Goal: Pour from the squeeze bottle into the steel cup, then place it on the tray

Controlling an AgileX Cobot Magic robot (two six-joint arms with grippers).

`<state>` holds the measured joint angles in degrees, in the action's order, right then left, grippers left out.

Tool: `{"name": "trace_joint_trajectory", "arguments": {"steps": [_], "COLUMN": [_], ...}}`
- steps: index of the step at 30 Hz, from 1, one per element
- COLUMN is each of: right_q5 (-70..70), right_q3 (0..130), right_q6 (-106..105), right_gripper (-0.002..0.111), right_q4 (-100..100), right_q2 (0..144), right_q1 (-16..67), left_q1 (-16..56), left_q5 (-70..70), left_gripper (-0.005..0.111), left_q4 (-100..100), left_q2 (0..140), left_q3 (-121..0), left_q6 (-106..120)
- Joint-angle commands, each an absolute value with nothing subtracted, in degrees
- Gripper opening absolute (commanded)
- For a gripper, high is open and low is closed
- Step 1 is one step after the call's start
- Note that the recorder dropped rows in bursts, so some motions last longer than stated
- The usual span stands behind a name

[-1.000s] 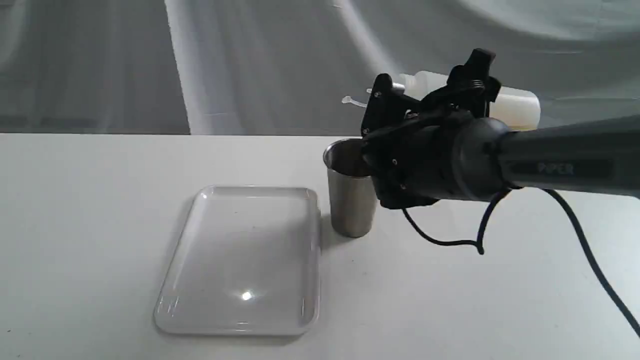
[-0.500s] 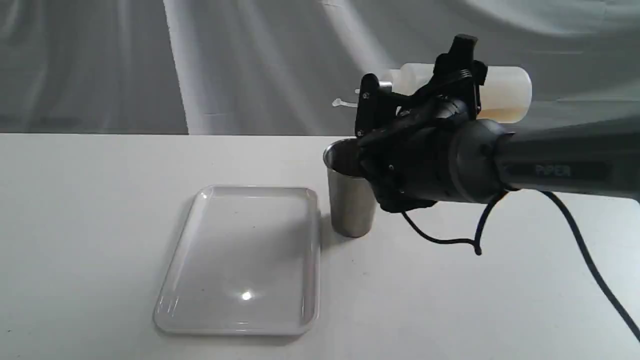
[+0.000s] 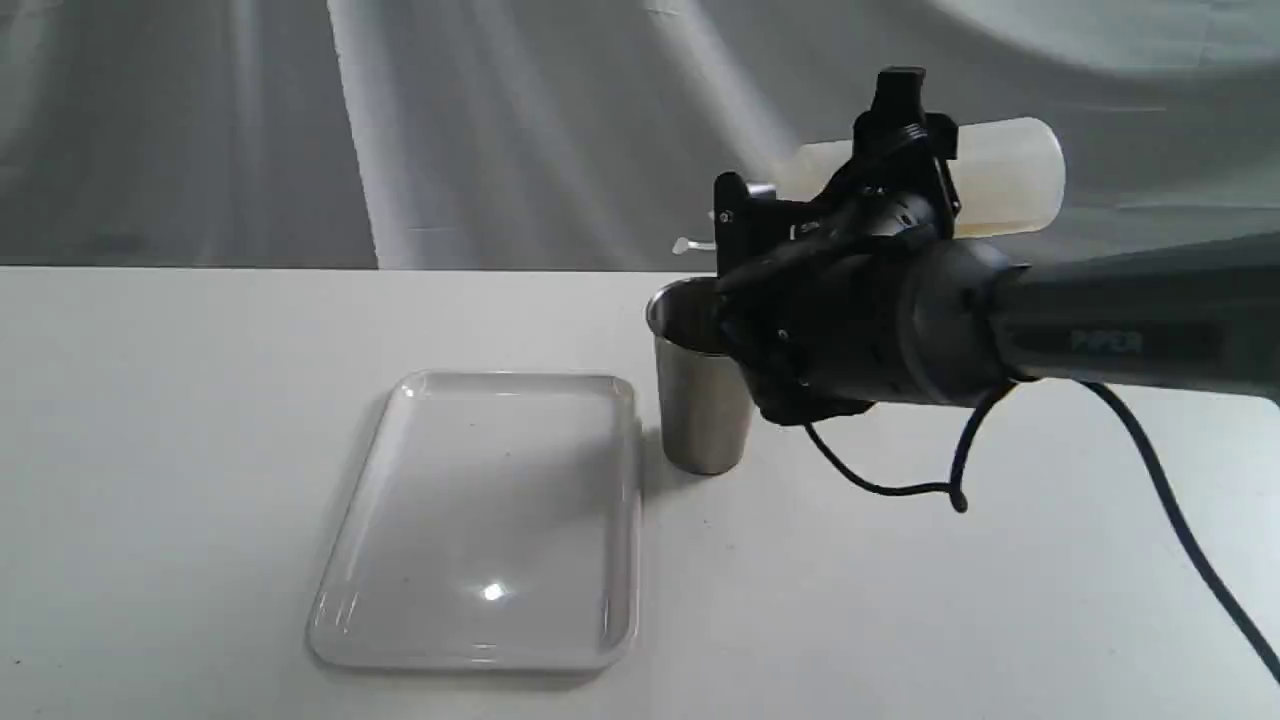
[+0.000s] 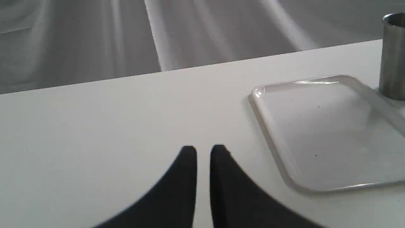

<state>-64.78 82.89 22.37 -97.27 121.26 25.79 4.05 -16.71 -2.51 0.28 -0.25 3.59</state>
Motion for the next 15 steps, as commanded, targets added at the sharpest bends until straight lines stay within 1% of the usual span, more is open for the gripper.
{"name": "trace_joint_trajectory", "arguments": {"steps": [1,15], "right_q5": [-66.8,-65.1], "right_q3": [83.5,83.5], "right_q6": [20.8,14.8], "right_gripper": [0.057,0.057], "right_q4": [-99.9,-99.9], "right_q2": [120.3,117.2], "right_q1": [26.0,26.0], "left_q1": [4.2,4.2], "left_q5": [-16.3,-16.3], "left_gripper": [0.008,0.008], "left_q4": [-2.5,-2.5], "left_q2": [0.0,0.0], "left_q3": [0.0,0.0], "left_q6": [3.5,3.5]}}
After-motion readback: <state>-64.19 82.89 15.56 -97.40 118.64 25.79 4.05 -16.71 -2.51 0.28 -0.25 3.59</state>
